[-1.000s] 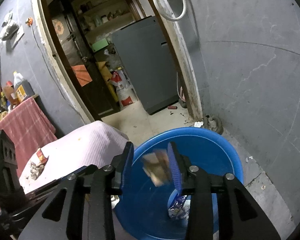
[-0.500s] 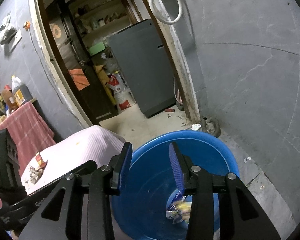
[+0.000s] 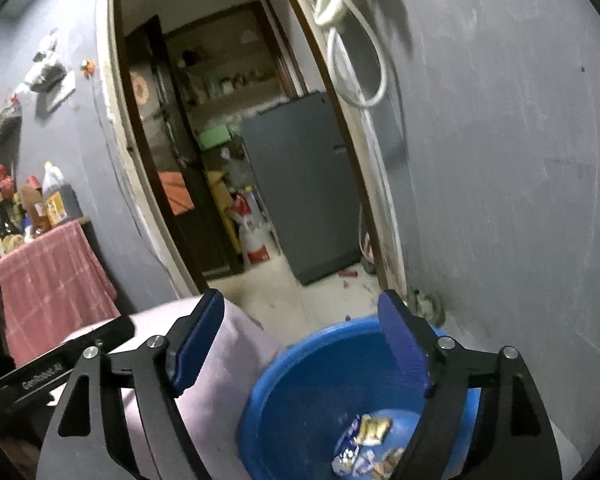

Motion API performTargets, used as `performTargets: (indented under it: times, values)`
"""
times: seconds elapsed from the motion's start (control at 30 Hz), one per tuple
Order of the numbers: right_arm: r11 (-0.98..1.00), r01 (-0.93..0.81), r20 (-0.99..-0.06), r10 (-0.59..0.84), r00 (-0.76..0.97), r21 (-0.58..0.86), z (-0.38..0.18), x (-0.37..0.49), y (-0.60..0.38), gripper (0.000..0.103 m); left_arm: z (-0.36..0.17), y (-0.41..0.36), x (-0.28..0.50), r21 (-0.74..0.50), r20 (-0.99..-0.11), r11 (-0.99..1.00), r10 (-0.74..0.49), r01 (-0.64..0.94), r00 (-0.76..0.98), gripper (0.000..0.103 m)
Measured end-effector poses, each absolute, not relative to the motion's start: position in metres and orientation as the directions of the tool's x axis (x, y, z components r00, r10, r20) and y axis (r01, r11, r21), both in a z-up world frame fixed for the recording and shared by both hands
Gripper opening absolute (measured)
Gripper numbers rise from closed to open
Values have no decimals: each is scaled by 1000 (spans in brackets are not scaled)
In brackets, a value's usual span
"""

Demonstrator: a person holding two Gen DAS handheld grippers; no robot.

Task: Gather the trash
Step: 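Move both tools back toward the last trash on the table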

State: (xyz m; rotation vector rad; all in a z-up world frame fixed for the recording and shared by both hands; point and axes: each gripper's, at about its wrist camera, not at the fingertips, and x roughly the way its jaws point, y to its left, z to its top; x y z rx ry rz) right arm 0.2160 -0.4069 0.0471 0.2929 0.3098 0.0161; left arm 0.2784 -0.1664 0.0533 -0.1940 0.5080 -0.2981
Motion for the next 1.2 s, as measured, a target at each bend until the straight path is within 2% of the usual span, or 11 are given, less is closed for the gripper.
performTargets:
  times: [0.03,0.17,0.23,0.57,1.0,1.2]
  values:
    - [959,18,-280,65,958,284,50,215,-403,87,57,-158,275,-244,-432,945,-305,216,848,93]
    - [964,-41,-188,93,978,263,61,209,-383,103,70,-127,258,-207,-360,963,-237,171,902,97]
    - [967,-67,-152,107,983,246,66,208,-371,103,76,-114,251,-194,-329,970,-208,149,921,100]
    - [961,-201,-20,208,978,188,88,204,-311,103,99,-43,227,-175,-231,983,-91,50,969,101]
    - [950,-308,-29,310,950,58,90,212,-230,103,88,35,211,-109,-203,993,25,-48,979,101]
    - [931,-366,-117,361,925,-17,77,221,-197,103,68,61,218,-85,-239,993,61,-83,969,101]
